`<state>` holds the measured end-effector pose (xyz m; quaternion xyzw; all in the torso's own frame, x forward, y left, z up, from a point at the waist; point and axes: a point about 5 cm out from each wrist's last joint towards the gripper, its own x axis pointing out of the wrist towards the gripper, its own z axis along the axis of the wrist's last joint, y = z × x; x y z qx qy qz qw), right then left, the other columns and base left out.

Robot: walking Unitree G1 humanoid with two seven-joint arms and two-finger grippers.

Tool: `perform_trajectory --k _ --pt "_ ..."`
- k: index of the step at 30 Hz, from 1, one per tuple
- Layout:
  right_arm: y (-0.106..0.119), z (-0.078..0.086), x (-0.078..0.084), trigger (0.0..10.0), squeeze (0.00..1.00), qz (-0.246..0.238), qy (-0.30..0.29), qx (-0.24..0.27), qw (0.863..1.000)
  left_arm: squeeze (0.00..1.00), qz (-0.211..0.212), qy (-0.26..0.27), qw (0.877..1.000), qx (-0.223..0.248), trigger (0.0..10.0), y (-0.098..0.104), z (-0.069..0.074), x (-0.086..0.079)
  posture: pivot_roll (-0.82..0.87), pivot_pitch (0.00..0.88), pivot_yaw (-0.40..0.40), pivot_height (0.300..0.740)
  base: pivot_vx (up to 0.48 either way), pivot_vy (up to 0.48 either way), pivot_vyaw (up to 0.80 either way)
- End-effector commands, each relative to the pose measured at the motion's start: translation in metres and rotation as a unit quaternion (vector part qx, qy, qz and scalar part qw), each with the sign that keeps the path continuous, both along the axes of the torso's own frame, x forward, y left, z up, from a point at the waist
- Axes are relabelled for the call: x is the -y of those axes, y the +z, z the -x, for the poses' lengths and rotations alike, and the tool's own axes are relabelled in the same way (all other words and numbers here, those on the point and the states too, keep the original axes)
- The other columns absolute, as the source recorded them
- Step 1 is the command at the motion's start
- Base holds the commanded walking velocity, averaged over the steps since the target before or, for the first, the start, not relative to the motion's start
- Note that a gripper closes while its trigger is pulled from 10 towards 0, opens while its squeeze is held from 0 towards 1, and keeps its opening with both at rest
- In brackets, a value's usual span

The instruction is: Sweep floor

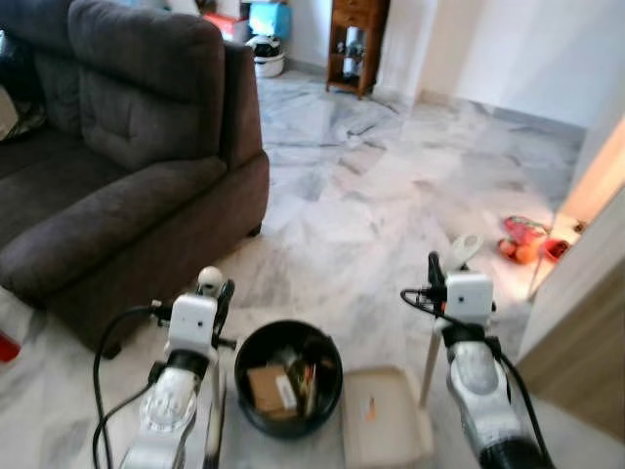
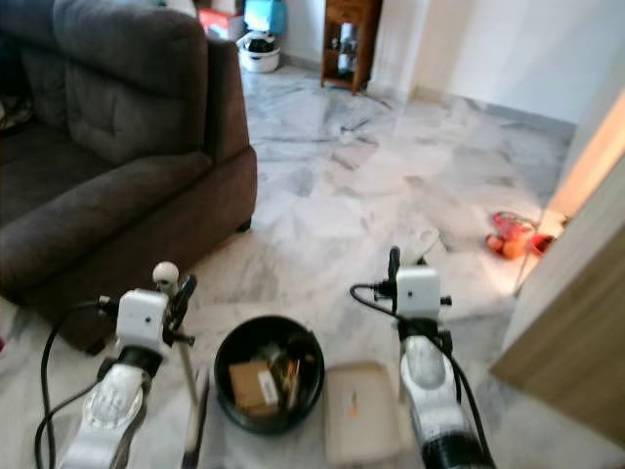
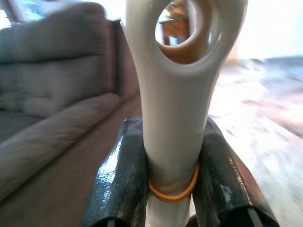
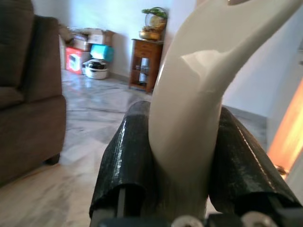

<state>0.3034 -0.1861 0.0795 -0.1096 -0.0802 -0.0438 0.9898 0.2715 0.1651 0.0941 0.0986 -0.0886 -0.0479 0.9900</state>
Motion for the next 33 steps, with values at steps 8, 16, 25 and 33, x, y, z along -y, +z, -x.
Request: perform_trajectory --k 8,16,25,33 --pt "0.007 -0.005 -0.005 10.0 0.0 -0.004 0.011 0.017 1.0 0.0 -0.009 0.015 1.0 0.006 10.0 0.0 0.002 -0.006 0.1 0.003 -0.001 0.74 -0.296 0.0 0.0" --pt "0.008 -0.006 -0.006 10.0 0.0 -0.007 0.01 0.018 1.0 0.0 -0.007 0.016 1.0 0.008 10.0 0.0 0.001 -0.006 0.1 0.0 -0.001 0.74 -0.292 0.0 0.0" --pt "0.007 -0.007 -0.008 10.0 0.0 -0.012 0.011 0.017 1.0 0.0 -0.01 0.014 1.0 0.009 10.0 0.001 -0.001 -0.006 0.1 0.0 0.003 0.74 -0.248 0.0 0.0" --pt "0.003 -0.007 -0.009 10.0 0.0 -0.032 0.001 0.011 0.999 0.0 -0.018 0.024 1.0 0.0 10.0 -0.002 -0.009 -0.014 0.1 0.0 0.016 0.74 0.0 0.0 0.0"
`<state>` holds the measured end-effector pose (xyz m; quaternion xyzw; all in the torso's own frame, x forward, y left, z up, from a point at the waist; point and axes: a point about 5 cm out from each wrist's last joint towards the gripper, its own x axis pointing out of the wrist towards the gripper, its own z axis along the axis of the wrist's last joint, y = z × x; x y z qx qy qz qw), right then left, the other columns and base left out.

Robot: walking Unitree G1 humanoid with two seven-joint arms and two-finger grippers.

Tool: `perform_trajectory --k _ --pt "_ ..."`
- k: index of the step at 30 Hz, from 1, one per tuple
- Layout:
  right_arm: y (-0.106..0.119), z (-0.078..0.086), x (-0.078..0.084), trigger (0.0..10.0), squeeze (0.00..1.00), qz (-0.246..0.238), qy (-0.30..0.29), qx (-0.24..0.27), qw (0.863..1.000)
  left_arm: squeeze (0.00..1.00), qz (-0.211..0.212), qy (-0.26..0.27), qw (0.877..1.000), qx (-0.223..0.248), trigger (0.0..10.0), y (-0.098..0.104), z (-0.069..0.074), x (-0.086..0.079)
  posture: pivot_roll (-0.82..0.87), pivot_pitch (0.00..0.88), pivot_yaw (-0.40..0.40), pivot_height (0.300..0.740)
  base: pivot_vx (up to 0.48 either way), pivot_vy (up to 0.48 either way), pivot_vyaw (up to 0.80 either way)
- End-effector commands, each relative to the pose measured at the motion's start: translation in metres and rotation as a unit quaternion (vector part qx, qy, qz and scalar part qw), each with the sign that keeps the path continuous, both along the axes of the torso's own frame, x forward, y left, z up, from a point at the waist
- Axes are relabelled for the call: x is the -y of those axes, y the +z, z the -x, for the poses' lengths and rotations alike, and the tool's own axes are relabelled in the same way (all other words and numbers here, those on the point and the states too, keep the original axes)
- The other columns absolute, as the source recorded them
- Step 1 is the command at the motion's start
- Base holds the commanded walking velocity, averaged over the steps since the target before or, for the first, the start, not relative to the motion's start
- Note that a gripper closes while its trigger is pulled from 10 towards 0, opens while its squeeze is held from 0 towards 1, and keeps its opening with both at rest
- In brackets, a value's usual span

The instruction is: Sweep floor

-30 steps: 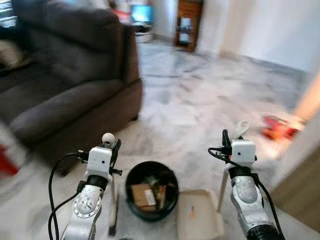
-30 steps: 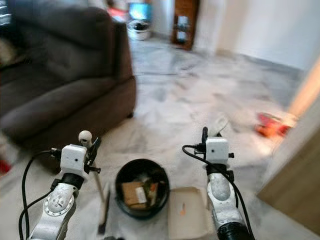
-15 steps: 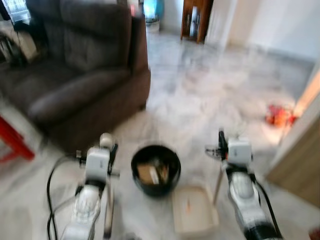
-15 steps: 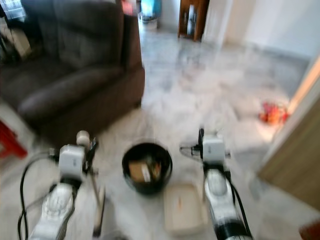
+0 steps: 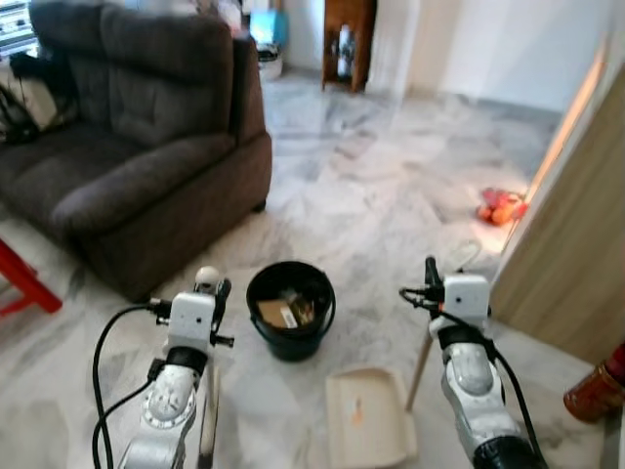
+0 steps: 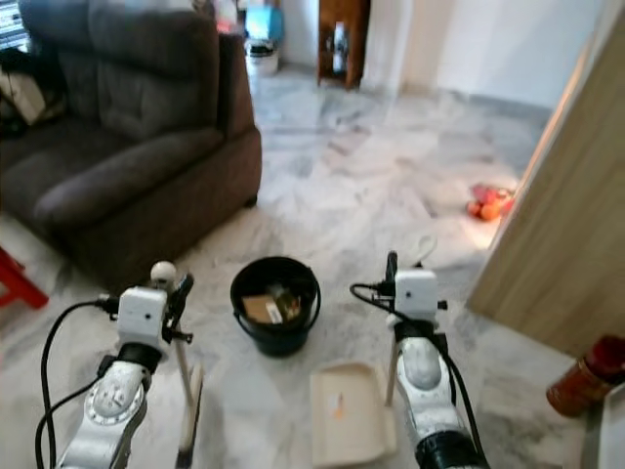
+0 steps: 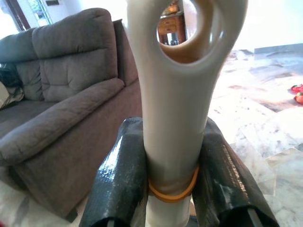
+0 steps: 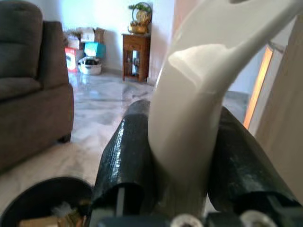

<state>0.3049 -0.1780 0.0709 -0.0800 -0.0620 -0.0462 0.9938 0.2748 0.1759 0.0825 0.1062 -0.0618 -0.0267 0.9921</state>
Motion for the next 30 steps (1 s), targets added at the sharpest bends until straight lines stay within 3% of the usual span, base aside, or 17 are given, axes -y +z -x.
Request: perform_trajectory --k 1,10,23,30 --pt "0.012 -0.006 -0.001 10.0 0.0 -0.001 0.002 0.028 1.0 0.0 -0.011 0.0 1.0 0.024 10.0 0.009 -0.005 -0.004 0.1 0.0 0.016 0.74 0.0 0.0 0.0" --pt "0.014 -0.013 -0.01 10.0 0.0 -0.014 0.001 0.03 0.999 0.0 -0.017 0.003 1.0 0.026 10.0 0.014 -0.017 -0.013 0.12 0.0 0.043 0.74 0.0 0.0 0.0" --pt "0.005 -0.015 -0.011 10.0 0.0 -0.029 -0.014 0.006 0.999 0.0 -0.02 0.028 0.999 0.035 10.0 0.022 -0.027 -0.037 0.14 0.0 0.067 0.74 0.0 0.0 -0.8" --pt "0.008 -0.019 -0.003 10.0 0.0 -0.022 -0.017 0.005 1.0 0.0 -0.011 0.038 0.998 0.047 10.0 0.024 -0.028 -0.035 0.15 0.0 0.03 0.74 0.0 0.0 -0.8"
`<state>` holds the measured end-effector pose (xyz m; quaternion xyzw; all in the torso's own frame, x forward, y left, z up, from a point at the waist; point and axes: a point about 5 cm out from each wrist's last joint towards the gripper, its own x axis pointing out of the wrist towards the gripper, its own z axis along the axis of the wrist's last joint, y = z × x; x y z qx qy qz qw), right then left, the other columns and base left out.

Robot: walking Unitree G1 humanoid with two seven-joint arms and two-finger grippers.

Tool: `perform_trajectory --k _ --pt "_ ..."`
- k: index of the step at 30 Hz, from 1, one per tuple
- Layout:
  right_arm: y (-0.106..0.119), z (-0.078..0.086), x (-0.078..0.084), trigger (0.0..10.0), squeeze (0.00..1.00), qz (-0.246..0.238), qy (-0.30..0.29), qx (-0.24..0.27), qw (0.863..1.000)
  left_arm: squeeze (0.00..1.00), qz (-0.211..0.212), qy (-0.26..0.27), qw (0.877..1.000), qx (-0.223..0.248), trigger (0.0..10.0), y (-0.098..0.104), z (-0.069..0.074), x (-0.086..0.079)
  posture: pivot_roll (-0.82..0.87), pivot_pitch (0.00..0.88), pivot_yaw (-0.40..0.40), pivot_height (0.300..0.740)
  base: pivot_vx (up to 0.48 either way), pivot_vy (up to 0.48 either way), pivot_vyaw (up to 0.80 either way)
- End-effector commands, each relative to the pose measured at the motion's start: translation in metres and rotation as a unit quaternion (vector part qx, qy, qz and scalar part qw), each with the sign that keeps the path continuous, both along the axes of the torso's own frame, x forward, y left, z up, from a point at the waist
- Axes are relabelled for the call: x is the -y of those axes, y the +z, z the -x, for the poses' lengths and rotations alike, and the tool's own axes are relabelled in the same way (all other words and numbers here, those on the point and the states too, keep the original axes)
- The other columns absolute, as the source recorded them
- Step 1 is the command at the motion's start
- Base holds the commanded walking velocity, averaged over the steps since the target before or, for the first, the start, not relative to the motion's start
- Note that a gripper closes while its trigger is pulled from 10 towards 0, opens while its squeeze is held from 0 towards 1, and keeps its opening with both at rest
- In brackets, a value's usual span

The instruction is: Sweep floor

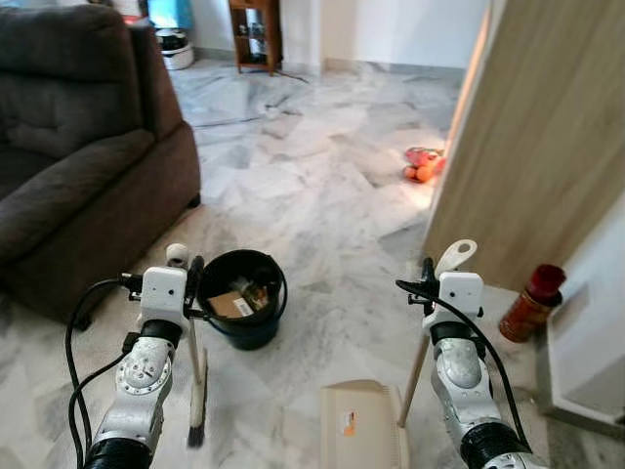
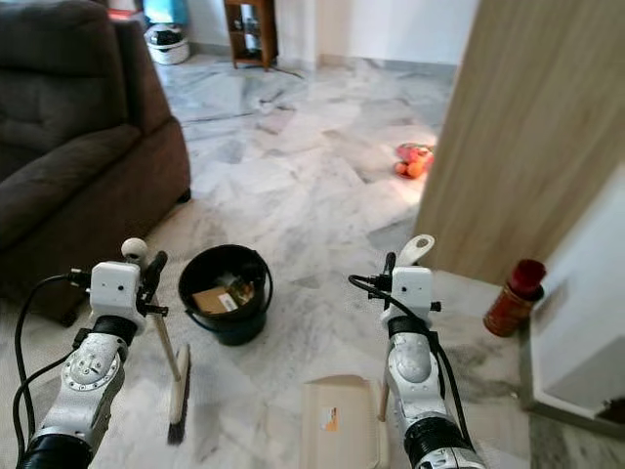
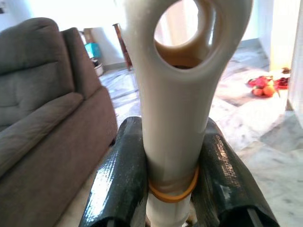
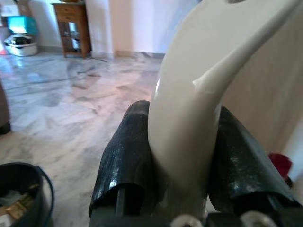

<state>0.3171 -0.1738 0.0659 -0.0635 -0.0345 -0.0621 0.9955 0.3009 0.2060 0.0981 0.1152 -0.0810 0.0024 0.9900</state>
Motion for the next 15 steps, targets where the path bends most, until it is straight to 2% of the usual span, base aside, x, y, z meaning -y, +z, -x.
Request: perform_trajectory --k 1,7,12,15 --pt "0.014 -0.008 0.005 10.0 0.0 0.0 -0.003 0.03 1.0 0.0 0.001 0.013 1.0 0.027 10.0 0.009 -0.002 -0.002 0.15 0.0 0.014 0.74 0.0 0.0 -0.8" --pt "0.017 -0.01 0.014 10.0 0.0 0.006 -0.01 0.03 0.999 0.0 0.015 0.015 0.999 0.026 10.0 0.005 -0.003 0.004 0.12 0.0 0.002 0.74 0.0 0.0 -0.8" --pt "0.029 -0.014 0.034 10.0 0.0 0.02 -0.029 0.044 0.998 0.0 0.031 0.004 0.999 0.018 10.0 0.002 -0.014 0.021 0.04 0.0 -0.021 0.74 0.0 0.0 -0.8" --pt "0.032 -0.014 0.041 10.0 0.0 0.023 -0.036 0.048 0.998 0.0 0.033 0.004 0.999 0.018 10.0 0.002 -0.016 0.026 0.02 0.0 -0.027 0.74 0.0 0.0 -0.8"
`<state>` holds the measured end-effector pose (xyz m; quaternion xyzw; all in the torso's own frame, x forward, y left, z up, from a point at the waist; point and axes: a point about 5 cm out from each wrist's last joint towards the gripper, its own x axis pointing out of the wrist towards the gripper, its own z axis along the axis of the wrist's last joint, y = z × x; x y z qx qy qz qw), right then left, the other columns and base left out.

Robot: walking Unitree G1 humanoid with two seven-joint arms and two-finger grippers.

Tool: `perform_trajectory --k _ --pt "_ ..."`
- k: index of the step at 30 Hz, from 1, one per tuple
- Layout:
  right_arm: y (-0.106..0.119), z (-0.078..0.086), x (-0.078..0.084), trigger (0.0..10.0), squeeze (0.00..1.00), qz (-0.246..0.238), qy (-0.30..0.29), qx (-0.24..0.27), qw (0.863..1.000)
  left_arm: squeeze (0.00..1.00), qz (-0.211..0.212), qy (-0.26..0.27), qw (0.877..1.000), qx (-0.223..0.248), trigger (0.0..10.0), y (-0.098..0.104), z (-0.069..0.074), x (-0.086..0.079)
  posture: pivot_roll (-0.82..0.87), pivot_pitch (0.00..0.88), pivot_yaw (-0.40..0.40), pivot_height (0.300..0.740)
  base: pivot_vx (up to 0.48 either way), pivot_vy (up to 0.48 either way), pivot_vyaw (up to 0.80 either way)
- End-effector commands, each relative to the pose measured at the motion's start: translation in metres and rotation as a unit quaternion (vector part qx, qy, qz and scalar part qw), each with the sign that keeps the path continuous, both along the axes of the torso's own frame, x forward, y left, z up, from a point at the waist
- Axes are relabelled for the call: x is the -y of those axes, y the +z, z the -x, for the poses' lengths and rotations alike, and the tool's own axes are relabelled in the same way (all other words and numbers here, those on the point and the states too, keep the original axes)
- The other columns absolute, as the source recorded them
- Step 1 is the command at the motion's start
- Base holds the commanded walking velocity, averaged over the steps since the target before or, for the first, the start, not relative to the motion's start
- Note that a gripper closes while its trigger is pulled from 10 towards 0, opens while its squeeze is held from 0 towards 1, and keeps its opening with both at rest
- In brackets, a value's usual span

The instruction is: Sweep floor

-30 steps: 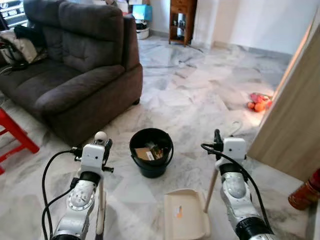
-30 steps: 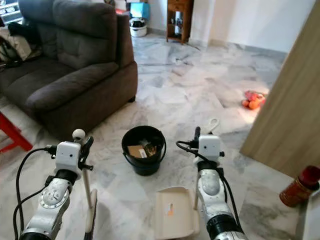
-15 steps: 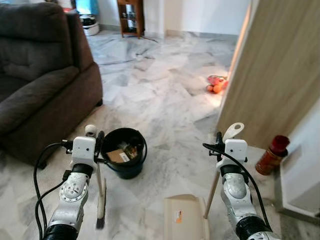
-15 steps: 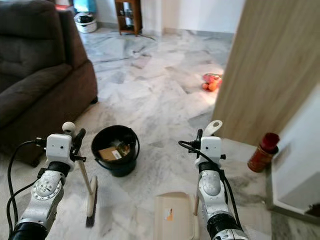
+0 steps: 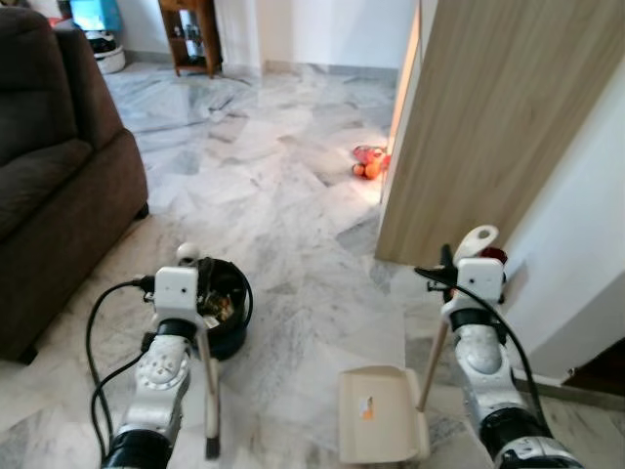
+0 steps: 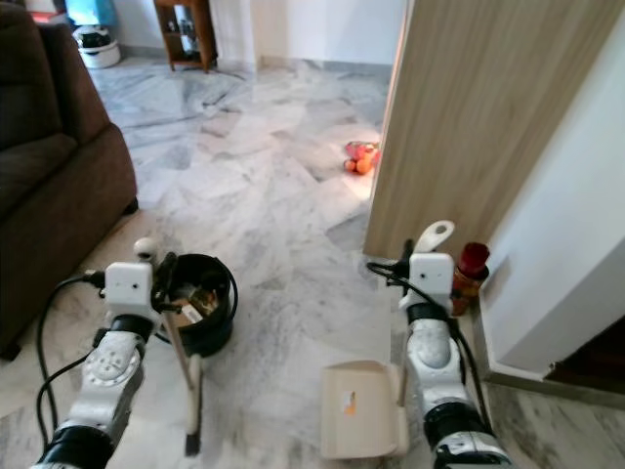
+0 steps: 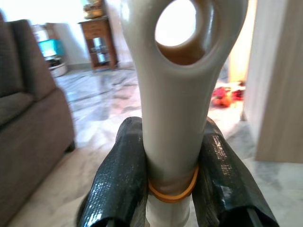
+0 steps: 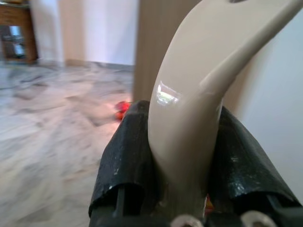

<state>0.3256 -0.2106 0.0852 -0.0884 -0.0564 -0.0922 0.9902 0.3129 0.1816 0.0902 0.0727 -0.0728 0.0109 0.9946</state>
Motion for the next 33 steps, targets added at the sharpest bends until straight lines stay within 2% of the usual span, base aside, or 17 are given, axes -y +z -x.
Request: perform_trajectory --k 1,6,12,17,20,21,24,28,33 --pt "0.015 -0.005 0.013 10.0 0.0 -0.001 -0.015 0.028 0.999 0.0 -0.009 -0.003 1.0 0.025 10.0 0.01 -0.006 0.006 0.01 0.0 -0.034 0.74 0.0 0.0 -0.8" --pt "0.013 0.001 0.026 10.0 0.0 -0.004 -0.031 0.027 0.999 0.0 -0.014 -0.005 0.999 0.029 10.0 0.007 -0.002 0.006 0.01 0.0 -0.042 0.74 0.0 0.0 -0.8" --pt "0.012 0.001 0.024 10.0 0.0 0.0 -0.026 0.024 0.999 0.0 -0.017 0.006 0.999 0.027 10.0 0.004 0.002 -0.004 0.02 0.0 -0.022 0.74 0.0 0.0 -0.8" --pt "0.006 0.003 0.013 10.0 0.0 -0.018 -0.022 0.023 0.999 0.0 -0.018 0.021 0.999 0.027 10.0 0.005 0.006 -0.02 0.05 0.0 0.009 0.74 0.0 0.0 -0.16" --pt "-0.004 0.006 -0.003 10.0 0.0 -0.023 -0.005 0.009 1.0 0.0 -0.017 0.038 0.999 0.029 10.0 0.007 0.011 -0.034 0.1 0.0 0.009 0.74 0.0 0.0 -0.27" --pt "-0.004 0.006 -0.003 10.0 0.0 -0.023 -0.005 0.009 1.0 0.0 -0.017 0.038 0.999 0.029 10.0 0.007 0.011 -0.034 0.1 0.0 0.009 0.74 0.0 0.0 -0.8" --pt "-0.01 0.008 -0.015 10.0 0.0 -0.034 0.01 -0.001 0.999 0.0 -0.02 0.061 0.998 0.026 10.0 0.005 0.024 -0.048 0.13 0.0 0.006 0.74 0.0 0.0 -0.8" --pt "-0.013 0.012 -0.027 10.0 0.0 -0.041 0.024 0.001 0.999 0.0 -0.034 0.067 0.997 0.026 10.0 0.006 0.038 -0.06 0.18 0.0 -0.008 0.74 0.0 0.0 -0.8" --pt "-0.013 0.012 -0.03 10.0 0.0 -0.046 0.027 0.0 0.999 0.0 -0.041 0.069 0.996 0.029 10.0 0.009 0.045 -0.063 0.23 0.0 -0.01 0.74 0.0 0.0 -0.8"
